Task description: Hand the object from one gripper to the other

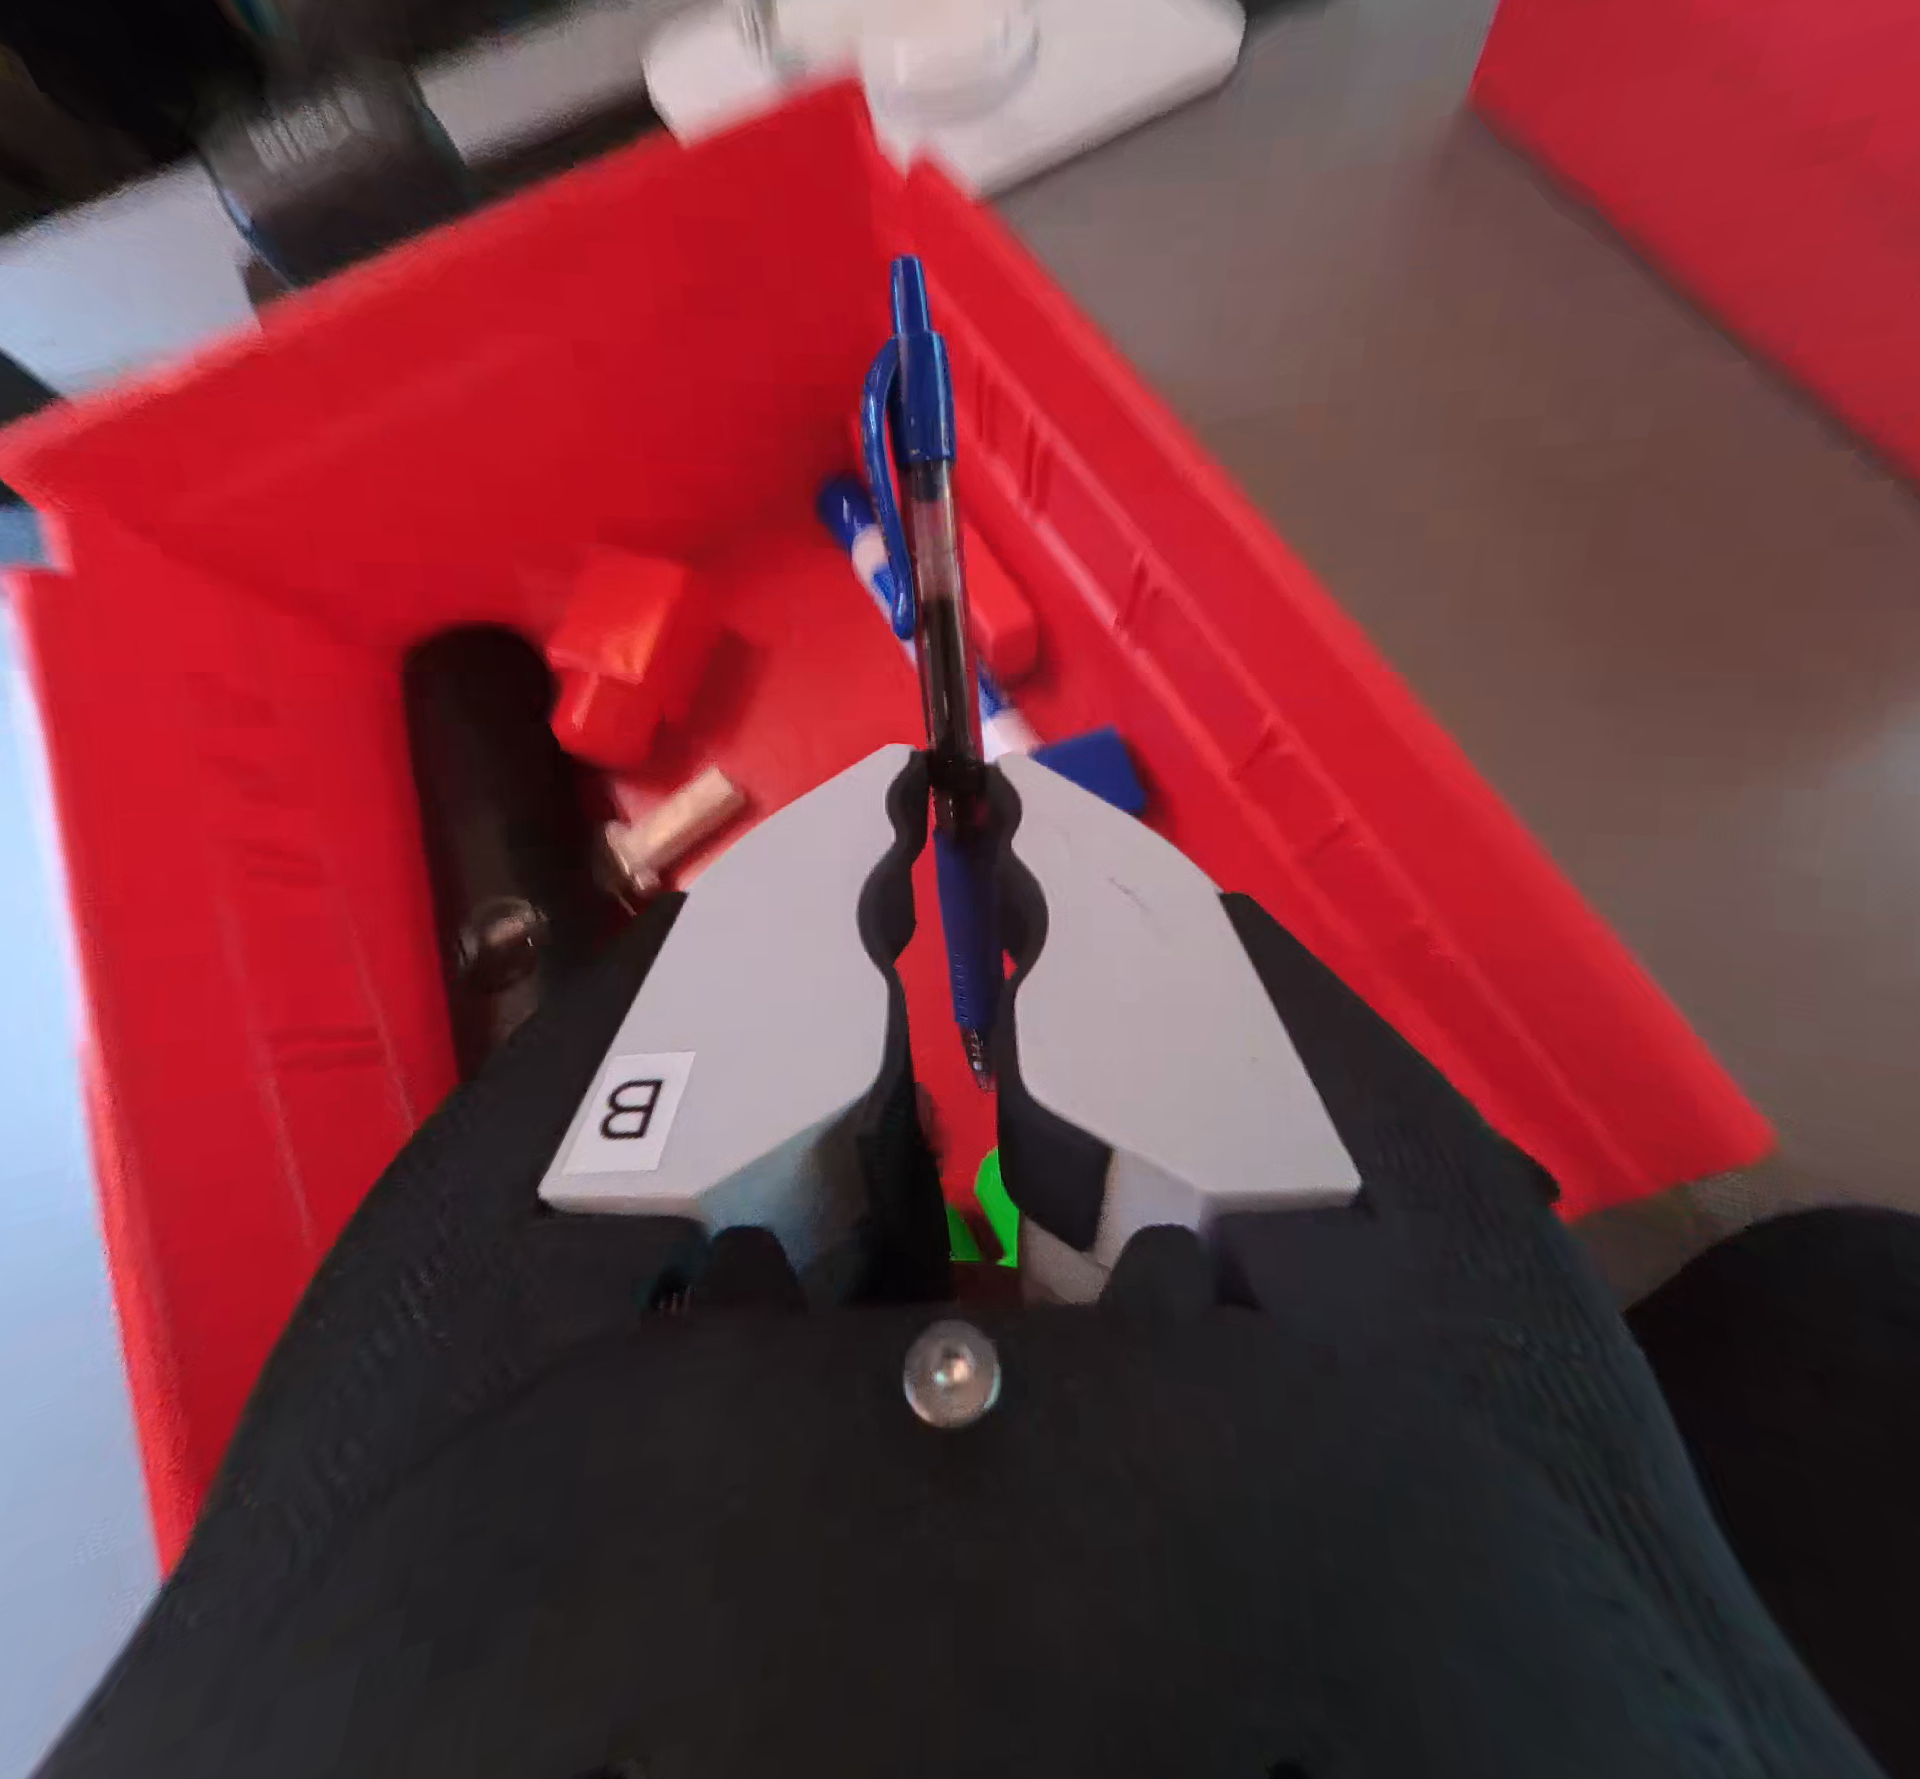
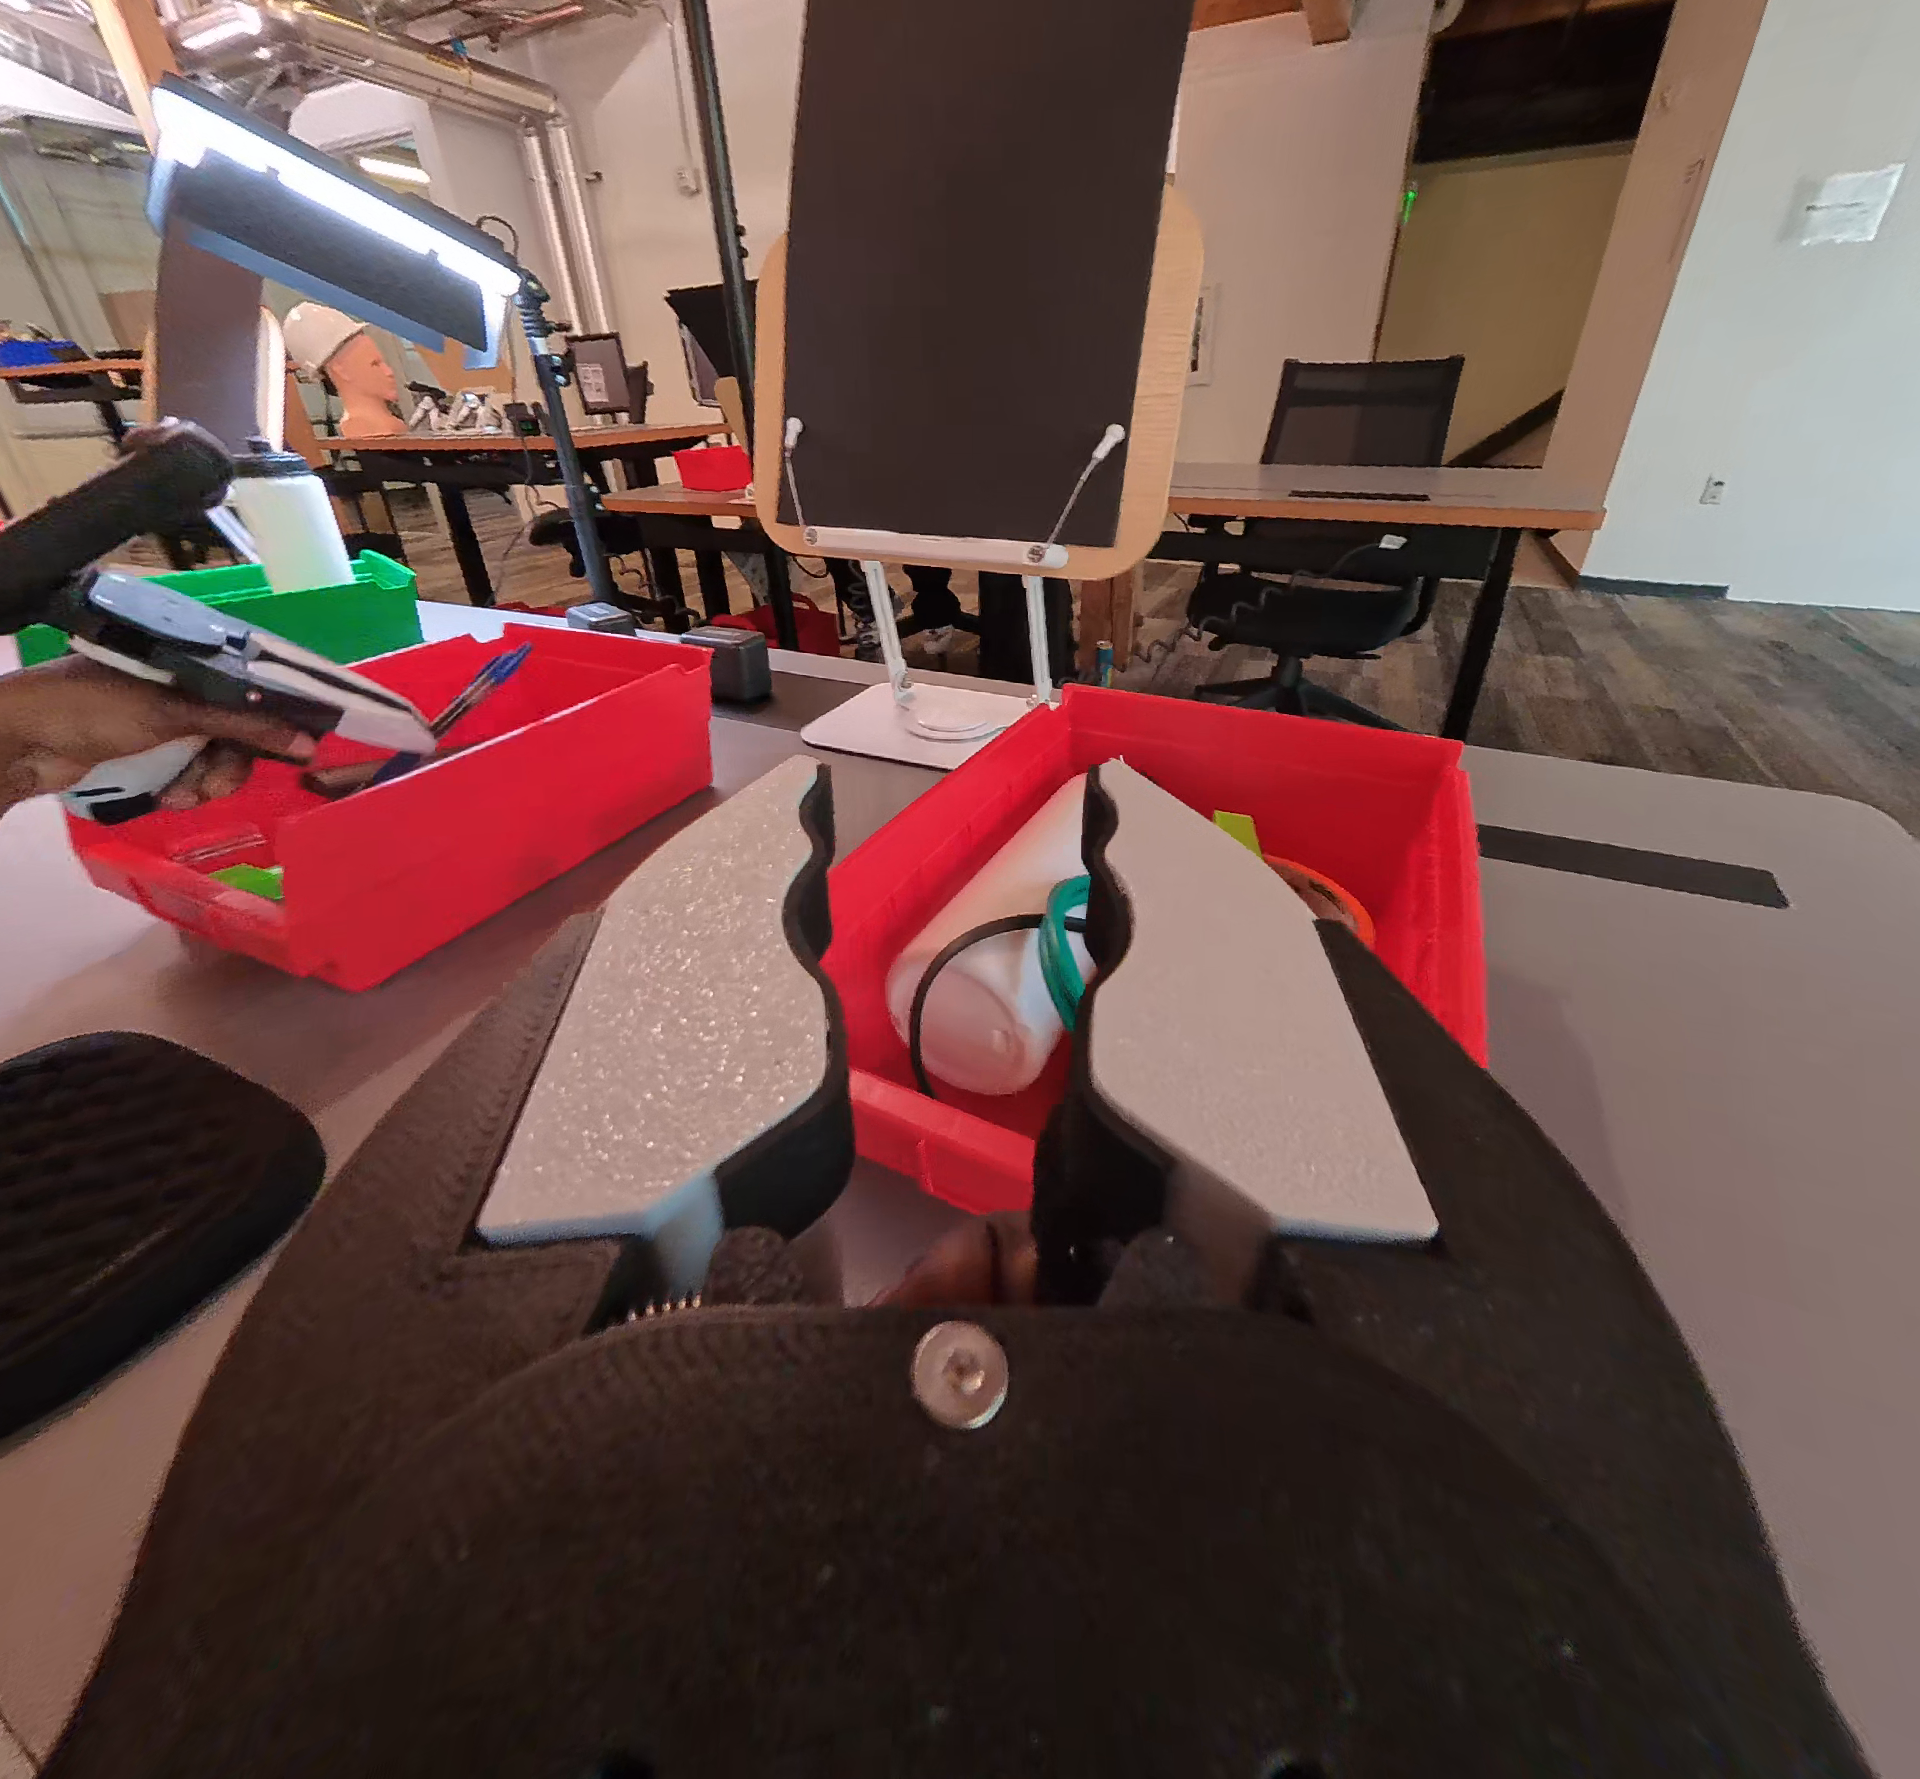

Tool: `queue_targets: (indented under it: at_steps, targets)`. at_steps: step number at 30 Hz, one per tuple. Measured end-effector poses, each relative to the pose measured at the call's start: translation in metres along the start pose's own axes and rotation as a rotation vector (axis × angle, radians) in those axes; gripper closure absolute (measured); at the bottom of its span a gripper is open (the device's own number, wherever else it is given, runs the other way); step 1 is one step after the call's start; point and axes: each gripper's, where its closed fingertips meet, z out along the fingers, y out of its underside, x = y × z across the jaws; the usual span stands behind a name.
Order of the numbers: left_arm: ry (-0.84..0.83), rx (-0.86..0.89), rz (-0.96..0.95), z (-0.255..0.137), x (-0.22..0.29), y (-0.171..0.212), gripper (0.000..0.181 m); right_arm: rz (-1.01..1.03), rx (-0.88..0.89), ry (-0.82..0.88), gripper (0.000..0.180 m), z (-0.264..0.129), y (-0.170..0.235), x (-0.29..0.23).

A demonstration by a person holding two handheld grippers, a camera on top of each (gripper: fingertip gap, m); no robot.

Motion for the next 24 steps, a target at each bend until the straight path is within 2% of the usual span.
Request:
queue_targets:
  at_steps: [5, 8, 10, 13, 16, 19, 24]
  targets:
    - [0.031, 0.491, 0.014, -0.055, 0.020, -0.059, 0.170, 0.067, 0.074, -0.183, 0.136, 0.001, -0.009, -0.030]
    - [0.095, 0.723, 0.002, -0.090, 0.047, -0.081, 0.171, 0.105, 0.102, -0.289, 0.136, 0.003, -0.012, -0.050]
    - [0.179, 0.859, -0.024, -0.111, 0.071, -0.092, 0.170, 0.113, 0.111, -0.354, 0.136, 0.005, -0.012, -0.066]
    - [0.426, 1.052, -0.164, -0.142, 0.114, -0.104, 0.171, 0.111, 0.124, -0.463, 0.136, 0.010, -0.011, -0.096]
    - [0.677, 1.150, -0.280, -0.158, 0.155, -0.105, 0.170, 0.106, 0.124, -0.594, 0.136, 0.015, -0.006, -0.137]
    - [0.873, 1.152, -0.361, -0.160, 0.190, -0.101, 0.170, 0.111, 0.118, -0.715, 0.136, 0.021, 0.002, -0.178]
    - [1.035, 1.154, -0.459, -0.158, 0.219, -0.099, 0.171, 0.195, 0.093, -0.811, 0.138, 0.032, 0.014, -0.207]
